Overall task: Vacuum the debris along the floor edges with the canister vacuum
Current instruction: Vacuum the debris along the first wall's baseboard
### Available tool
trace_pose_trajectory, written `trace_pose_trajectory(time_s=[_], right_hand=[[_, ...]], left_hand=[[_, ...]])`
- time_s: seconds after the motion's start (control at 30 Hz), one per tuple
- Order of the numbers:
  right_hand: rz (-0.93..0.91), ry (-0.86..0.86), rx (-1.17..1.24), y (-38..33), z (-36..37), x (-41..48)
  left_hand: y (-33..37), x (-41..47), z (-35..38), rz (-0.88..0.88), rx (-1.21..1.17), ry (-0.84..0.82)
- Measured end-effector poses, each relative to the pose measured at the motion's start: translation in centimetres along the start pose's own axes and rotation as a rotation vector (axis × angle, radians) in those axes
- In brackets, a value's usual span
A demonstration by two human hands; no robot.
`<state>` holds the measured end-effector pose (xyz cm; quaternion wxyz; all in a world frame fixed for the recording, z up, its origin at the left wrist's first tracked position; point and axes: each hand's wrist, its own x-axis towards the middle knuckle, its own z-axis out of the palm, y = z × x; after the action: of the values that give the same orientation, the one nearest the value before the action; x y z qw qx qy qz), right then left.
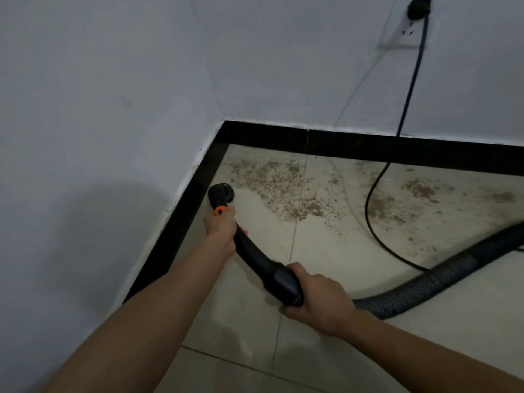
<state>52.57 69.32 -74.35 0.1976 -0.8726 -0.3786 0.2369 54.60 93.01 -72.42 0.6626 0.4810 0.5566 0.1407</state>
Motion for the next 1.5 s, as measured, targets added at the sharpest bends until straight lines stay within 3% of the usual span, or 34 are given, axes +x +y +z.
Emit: trace_pose_trajectory(time_s=[0.23,0.7,1.17,1.3,1.5], right_hand=[[0.058,0.077,-0.076,-2.1,0.5,5.4],[0.234,0.097,-0.082,-1.2,-4.9,16.4],[0.27,0.134,-0.037,-1.3,-3.4,8.2],[0.216,0.112,-0.003,-2.6,-2.4,6.1],[0.158,0.227,-0.048,-4.8,-1.2,4.3]], left_hand=[[3.5,4.8,-0.4,0.007,0.045,-0.141],[10.6,13.9,8.0,0.106,0.179,-0.191],[7.2,8.0,9.7,0.047,0.301,-0.452],[5.6,6.6,6.1,0.025,0.3,-0.382],[4.0,2.9,0.7,-0.014,0.303,-0.283]])
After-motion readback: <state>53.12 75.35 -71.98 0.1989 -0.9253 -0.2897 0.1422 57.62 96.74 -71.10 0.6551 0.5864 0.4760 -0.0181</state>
